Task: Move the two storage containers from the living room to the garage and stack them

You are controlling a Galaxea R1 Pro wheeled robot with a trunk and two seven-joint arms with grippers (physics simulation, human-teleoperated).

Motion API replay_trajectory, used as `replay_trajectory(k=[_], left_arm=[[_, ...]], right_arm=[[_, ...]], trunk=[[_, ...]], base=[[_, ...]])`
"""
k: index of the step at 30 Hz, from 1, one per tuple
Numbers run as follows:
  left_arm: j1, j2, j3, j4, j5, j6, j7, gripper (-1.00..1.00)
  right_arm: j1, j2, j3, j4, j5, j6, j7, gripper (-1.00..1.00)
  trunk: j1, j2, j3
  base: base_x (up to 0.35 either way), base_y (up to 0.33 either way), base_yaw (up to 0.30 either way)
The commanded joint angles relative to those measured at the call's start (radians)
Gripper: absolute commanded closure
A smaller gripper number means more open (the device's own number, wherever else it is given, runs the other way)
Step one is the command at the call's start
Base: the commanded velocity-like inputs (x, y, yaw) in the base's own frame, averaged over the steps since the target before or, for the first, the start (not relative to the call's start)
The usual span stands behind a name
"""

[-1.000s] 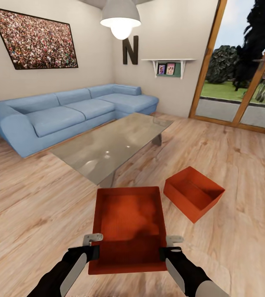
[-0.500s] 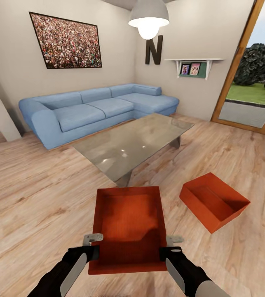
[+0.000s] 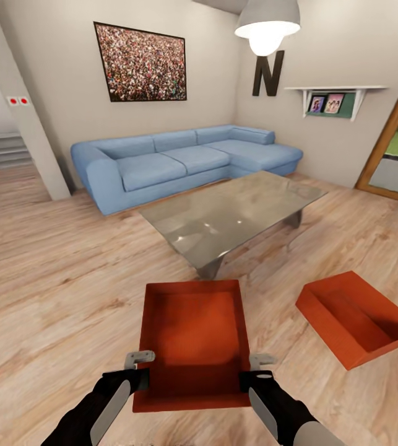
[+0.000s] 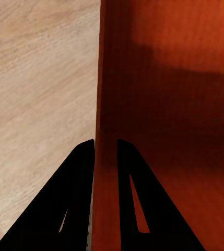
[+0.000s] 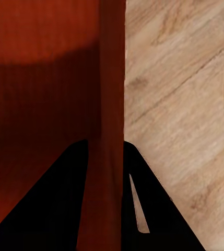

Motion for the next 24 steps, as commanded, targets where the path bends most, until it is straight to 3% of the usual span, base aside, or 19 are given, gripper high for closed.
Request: replay_trajectory(k=[1, 12, 24], left_arm=[[-0.001, 0.001, 0.007, -0.016, -0.003, -0.021, 0.01, 1.0], [-0.001, 0.001, 0.006, -0.016, -0.004, -0.021, 0.011, 1.0], [-0.001, 0.001, 0.008, -0.016, -0.004, -0.021, 0.011, 1.0]], right_arm=[[0.0, -0.002, -0.001, 0.002, -0.005, 0.006, -0.005, 1.0], [0.0, -0.002, -0.001, 0.002, -0.005, 0.006, -0.005, 1.0], [0.0, -0.002, -0.001, 0.002, -0.005, 0.006, -0.004, 1.0]], trunk=[[0.004, -0.008, -0.004], [0.023, -0.043, -0.02], [0.023, -0.043, -0.02]], base=[[0.0, 0.0, 0.297], [0.0, 0.0, 0.297], [-0.004, 0.005, 0.297]])
